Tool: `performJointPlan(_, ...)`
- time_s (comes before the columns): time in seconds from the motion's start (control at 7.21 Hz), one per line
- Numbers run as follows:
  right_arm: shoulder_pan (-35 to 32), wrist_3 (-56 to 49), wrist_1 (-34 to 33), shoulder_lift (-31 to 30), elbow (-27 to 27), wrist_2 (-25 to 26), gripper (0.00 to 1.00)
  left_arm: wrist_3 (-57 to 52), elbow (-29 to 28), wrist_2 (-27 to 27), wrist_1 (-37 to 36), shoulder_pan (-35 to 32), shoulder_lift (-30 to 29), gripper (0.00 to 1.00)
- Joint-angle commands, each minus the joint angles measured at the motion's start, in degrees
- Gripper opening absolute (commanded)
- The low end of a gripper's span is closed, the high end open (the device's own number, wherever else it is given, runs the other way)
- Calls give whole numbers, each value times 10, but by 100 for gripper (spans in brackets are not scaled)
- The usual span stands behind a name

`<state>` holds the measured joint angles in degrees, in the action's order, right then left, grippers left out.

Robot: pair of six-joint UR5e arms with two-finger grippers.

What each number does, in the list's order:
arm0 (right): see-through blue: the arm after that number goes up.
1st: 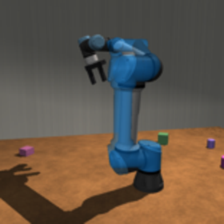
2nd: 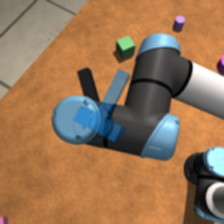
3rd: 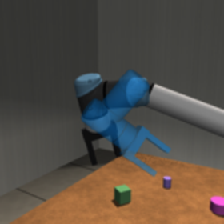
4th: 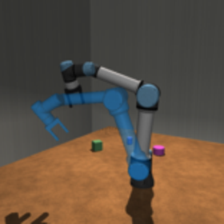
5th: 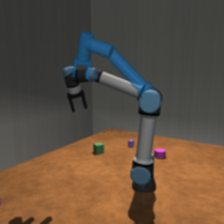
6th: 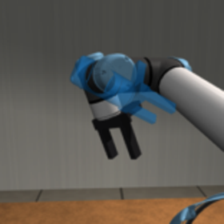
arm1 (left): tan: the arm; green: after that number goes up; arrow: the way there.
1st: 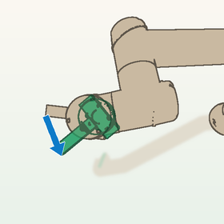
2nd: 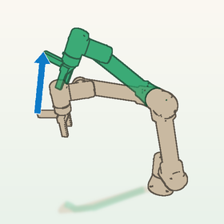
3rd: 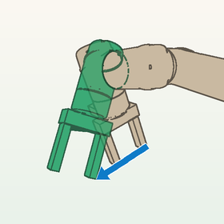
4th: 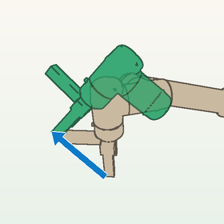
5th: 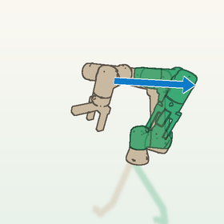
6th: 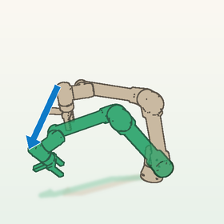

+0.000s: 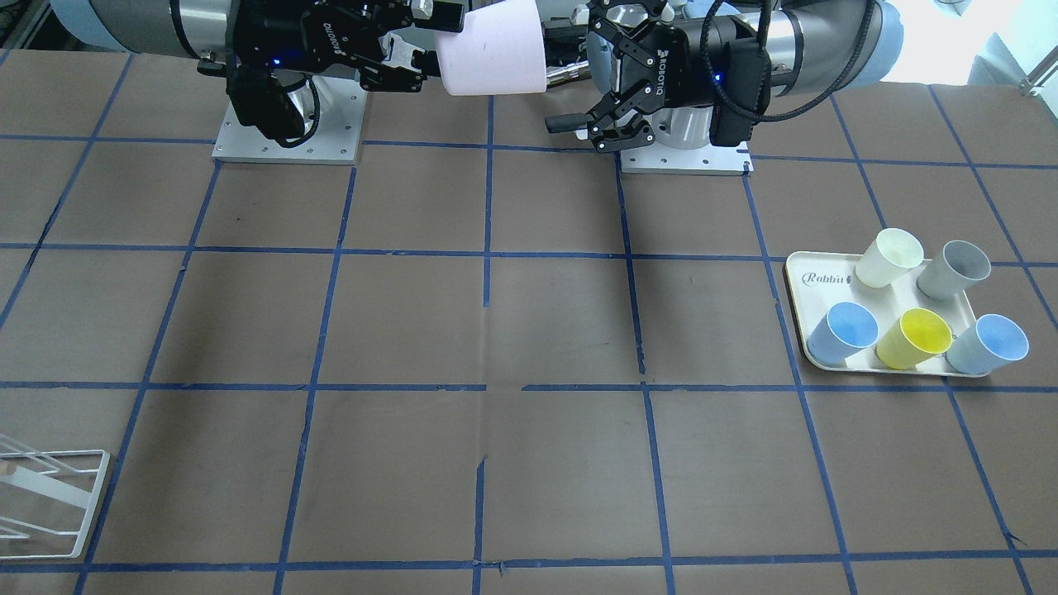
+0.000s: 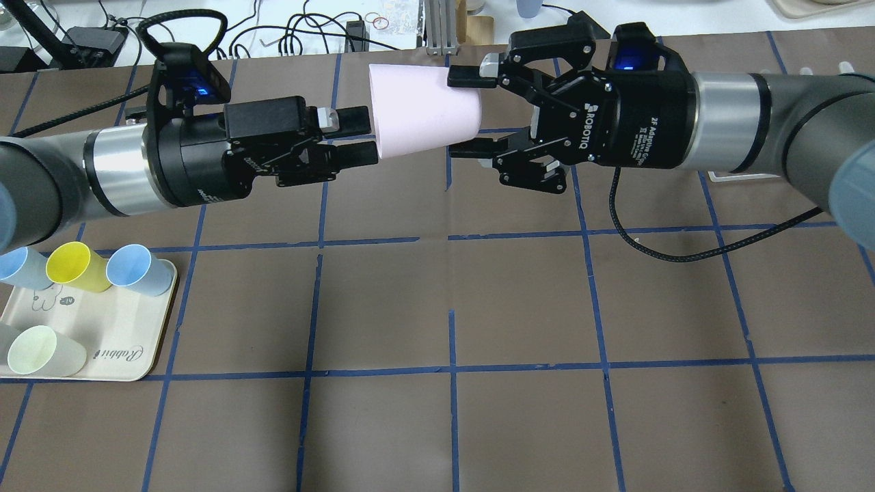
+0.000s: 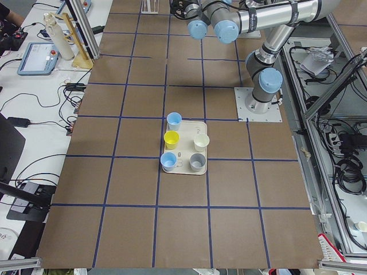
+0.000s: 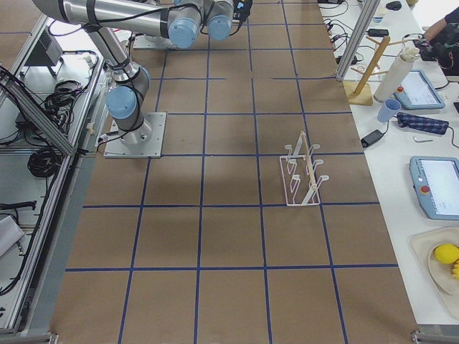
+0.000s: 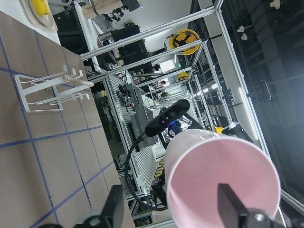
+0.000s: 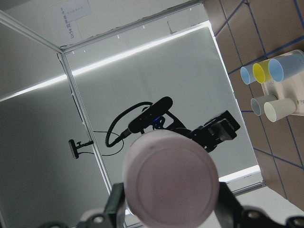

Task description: Transfer IKEA cup to right arm and place on rack

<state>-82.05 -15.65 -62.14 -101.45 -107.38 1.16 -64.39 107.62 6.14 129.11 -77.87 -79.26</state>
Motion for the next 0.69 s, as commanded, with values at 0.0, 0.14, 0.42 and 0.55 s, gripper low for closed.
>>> performJointPlan(0.0, 48, 4, 0, -1, 4, 20, 12, 36, -27, 85, 0, 32, 0, 100)
performJointPlan(0.14, 77, 4, -3, -1, 8, 51, 12, 60, -44, 140, -3, 40, -6, 100)
performJointPlan(0.42, 126, 4, -6, -1, 41, 213, 4, 136, -51, 260, -92, 41, -17, 100)
performJointPlan(0.55, 129, 7, -10, -1, 65, 283, 3, 199, -44, 338, -169, 40, -18, 100)
